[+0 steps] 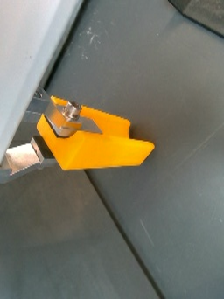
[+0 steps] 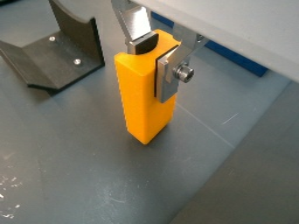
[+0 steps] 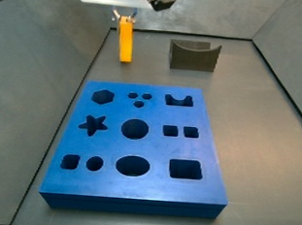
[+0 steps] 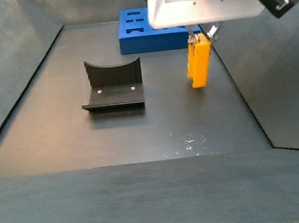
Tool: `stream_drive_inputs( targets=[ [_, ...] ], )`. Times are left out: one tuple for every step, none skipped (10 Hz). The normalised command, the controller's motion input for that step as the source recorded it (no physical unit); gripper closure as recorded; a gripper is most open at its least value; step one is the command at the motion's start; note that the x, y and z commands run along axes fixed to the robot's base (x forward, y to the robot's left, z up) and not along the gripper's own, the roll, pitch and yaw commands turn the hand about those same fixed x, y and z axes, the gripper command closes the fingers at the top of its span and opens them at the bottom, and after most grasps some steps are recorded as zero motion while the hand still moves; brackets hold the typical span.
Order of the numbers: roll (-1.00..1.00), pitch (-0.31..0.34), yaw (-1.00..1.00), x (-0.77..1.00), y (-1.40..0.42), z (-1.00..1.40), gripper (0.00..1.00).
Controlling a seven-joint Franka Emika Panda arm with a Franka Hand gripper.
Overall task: Pick up the arch object. Move up. Rotate the arch object. Move to above the board. Insert the arch object.
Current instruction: Rotate the arch object.
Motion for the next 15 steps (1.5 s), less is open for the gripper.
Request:
stream_drive_inputs(
  targets=[
    [-0.13,-0.054,0.02,0.03,-0.01,-0.4,1.0],
    [-0.13,-0.054,0.02,0.04,0.0,-0.32,1.0],
    [-0.14,-0.039,0.02,0.03,0.0,-0.27,1.0],
    [-0.14,-0.038,0.02,0.03,0.0,-0.27,1.0],
    [-0.14,-0.038,0.02,0.03,0.0,-0.27,1.0],
    [-0.14,-0.038,0.02,0.03,0.0,-0.27,1.0],
    [-0.14,-0.038,0.02,0.03,0.0,-0.27,1.0],
    [-0.14,-0.038,0.02,0.03,0.0,-0.27,1.0],
    [-0.14,-0.038,0.02,0.03,0.0,-0.27,1.0],
    [0.0,0.0,0.0,0.0,0.0,0.0,0.0],
    [0.0,0.0,0.0,0.0,0.0,1.0,0.0],
    [0.0,0.009,0.0,-0.01,0.0,1.0,0.0],
    [0.01,0.036,0.0,-0.03,0.01,0.95,0.0],
    [0.02,0.039,-0.01,-0.03,0.01,0.84,0.0],
    [0.03,0.037,-0.01,-0.03,0.01,0.72,0.0]
  ],
)
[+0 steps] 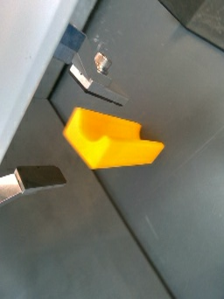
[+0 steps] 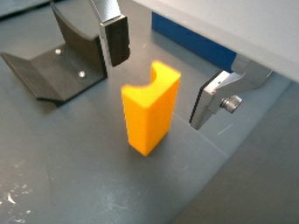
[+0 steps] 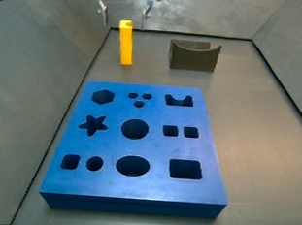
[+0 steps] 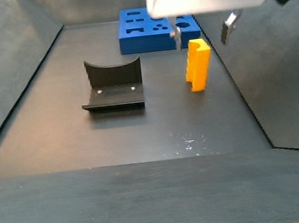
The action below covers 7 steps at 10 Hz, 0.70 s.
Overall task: Pick up the arch object. Move up. Rotate the arch object. Move to above the board. Insert the arch object.
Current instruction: Rotate the arch object.
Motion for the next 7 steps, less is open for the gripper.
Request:
stream_drive_inputs(
  targets=[
    [0.04,0.034,-0.01,-0.03,0.01,0.55,0.0],
    [0.05,0.037,-0.01,-0.02,0.01,0.41,0.0],
    [0.06,0.04,-0.01,-0.01,0.02,0.23,0.0],
    [0.0,0.0,-1.0,0.0,0.0,0.0,0.0],
    [0.0,-0.001,-1.0,0.02,0.0,-0.1,0.0],
    [-0.01,-0.003,-1.0,0.02,0.01,-0.07,0.0],
    [-0.01,-0.004,-1.0,0.03,0.01,-0.06,0.0]
  ],
)
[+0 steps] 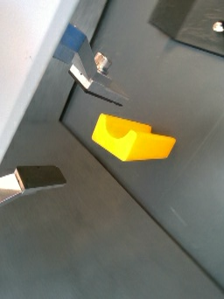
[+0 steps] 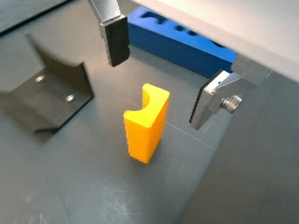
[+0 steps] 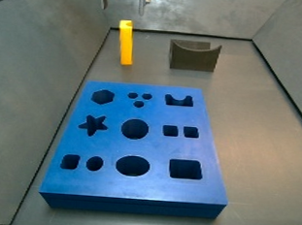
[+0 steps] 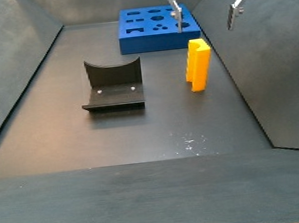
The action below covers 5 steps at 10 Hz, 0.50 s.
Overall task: Pick up the arch object. Move up. Rotate the arch object. Move to above the board. Insert the arch object.
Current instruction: Rotate the arch object.
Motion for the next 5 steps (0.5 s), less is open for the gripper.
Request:
stream_drive_inputs(
  targets=[
    [-0.01,-0.005,-1.0,0.03,0.01,-0.05,0.0],
    [-0.01,-0.006,-1.0,0.03,0.01,-0.05,0.0],
    [-0.01,-0.006,-1.0,0.03,0.01,-0.05,0.0],
    [-0.01,-0.007,-1.0,0.03,0.01,-0.05,0.0],
    [-0.01,-0.007,-1.0,0.03,0.01,-0.05,0.0]
  ],
)
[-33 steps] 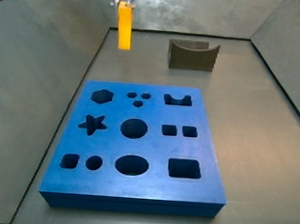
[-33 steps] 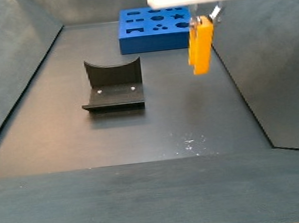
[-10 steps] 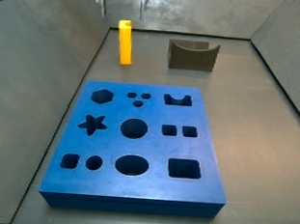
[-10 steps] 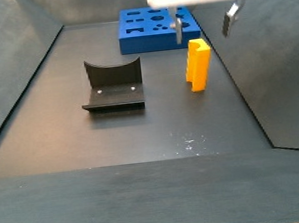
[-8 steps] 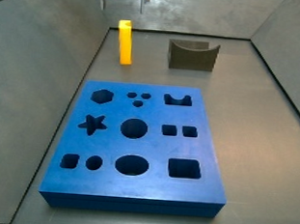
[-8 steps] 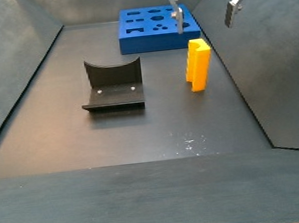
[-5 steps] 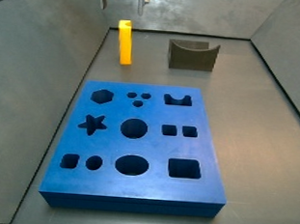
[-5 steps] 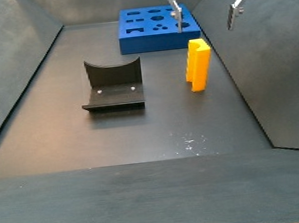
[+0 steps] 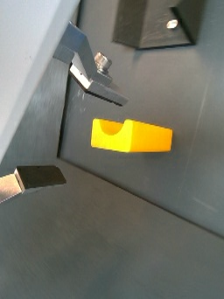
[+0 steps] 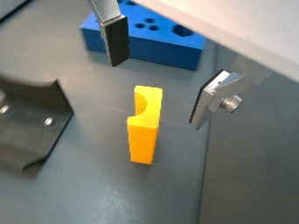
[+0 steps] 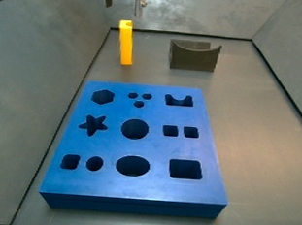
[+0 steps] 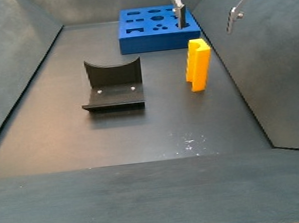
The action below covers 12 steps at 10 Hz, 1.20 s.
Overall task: Pick up the arch object. Move up. Rotate the arch object. Move to above the board. Insert the arch object.
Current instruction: Rotate the arch object.
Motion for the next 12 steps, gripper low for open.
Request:
stream_drive_inputs(
  targets=[
    [-0.01,-0.008,-1.0,0.03,0.01,-0.05,0.0],
    [-0.01,-0.008,-1.0,0.03,0.01,-0.05,0.0],
    [-0.01,-0.009,-1.0,0.03,0.01,-0.05,0.0],
    [-0.01,-0.01,-1.0,0.03,0.01,-0.05,0.0],
    [-0.01,-0.011,-1.0,0.03,0.01,-0.05,0.0],
    [-0.01,-0.011,-1.0,0.03,0.01,-0.05,0.0],
    [-0.02,-0.013,-1.0,0.03,0.01,-0.05,0.0],
    [-0.02,-0.014,-1.0,0.03,0.01,-0.05,0.0],
    [-0.02,-0.017,-1.0,0.03,0.01,-0.05,0.0],
    [-0.02,-0.019,-1.0,0.03,0.01,-0.05,0.0],
    [-0.03,-0.022,-1.0,0.03,0.01,-0.05,0.0],
    [-0.04,-0.029,-0.95,0.03,0.01,-0.05,0.0]
  ],
)
